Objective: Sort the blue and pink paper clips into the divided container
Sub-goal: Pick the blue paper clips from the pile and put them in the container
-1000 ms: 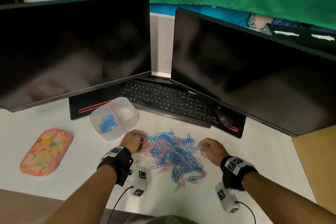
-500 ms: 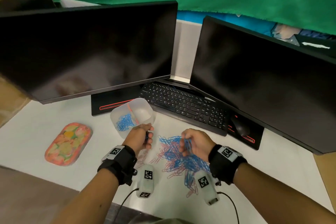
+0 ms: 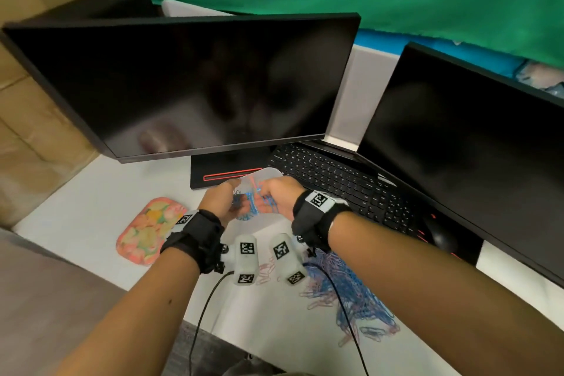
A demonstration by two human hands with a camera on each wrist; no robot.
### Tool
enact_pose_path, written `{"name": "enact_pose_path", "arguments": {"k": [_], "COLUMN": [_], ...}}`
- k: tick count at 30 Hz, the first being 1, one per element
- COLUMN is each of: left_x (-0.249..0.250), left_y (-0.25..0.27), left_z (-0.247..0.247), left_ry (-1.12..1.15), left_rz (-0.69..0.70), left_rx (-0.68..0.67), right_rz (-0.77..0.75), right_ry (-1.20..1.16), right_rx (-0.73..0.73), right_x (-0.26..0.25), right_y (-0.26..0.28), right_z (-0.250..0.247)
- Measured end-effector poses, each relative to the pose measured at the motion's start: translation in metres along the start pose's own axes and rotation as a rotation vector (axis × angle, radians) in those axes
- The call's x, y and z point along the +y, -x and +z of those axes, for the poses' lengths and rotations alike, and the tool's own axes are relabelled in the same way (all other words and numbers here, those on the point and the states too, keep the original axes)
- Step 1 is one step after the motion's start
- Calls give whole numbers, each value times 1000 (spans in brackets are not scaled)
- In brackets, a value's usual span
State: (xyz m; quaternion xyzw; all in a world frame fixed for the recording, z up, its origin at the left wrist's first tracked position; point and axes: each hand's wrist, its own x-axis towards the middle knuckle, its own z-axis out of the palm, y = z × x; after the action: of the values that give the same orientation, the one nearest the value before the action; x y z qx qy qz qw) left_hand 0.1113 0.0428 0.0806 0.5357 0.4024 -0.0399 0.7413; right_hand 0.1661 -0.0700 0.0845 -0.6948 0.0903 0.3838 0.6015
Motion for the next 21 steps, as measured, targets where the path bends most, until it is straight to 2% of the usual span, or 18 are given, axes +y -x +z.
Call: {"name": "enact_pose_path", "arguments": {"k": [9, 14, 21], "left_x": [-8, -15, -56], "left_y": [-6, 2, 11], "left_z": [4, 17, 43], "left_ry": [-106, -256, -683], "left_rz": [23, 123, 325], "left_rx": [37, -46, -222], "right_rz": [-38, -100, -61], "right_ry": [-30, -87, 359], "right_rx": [3, 10, 169], "right_x": [-2, 5, 71], "right_y": [-5, 12, 41], "right_z": [-10, -43, -134]}}
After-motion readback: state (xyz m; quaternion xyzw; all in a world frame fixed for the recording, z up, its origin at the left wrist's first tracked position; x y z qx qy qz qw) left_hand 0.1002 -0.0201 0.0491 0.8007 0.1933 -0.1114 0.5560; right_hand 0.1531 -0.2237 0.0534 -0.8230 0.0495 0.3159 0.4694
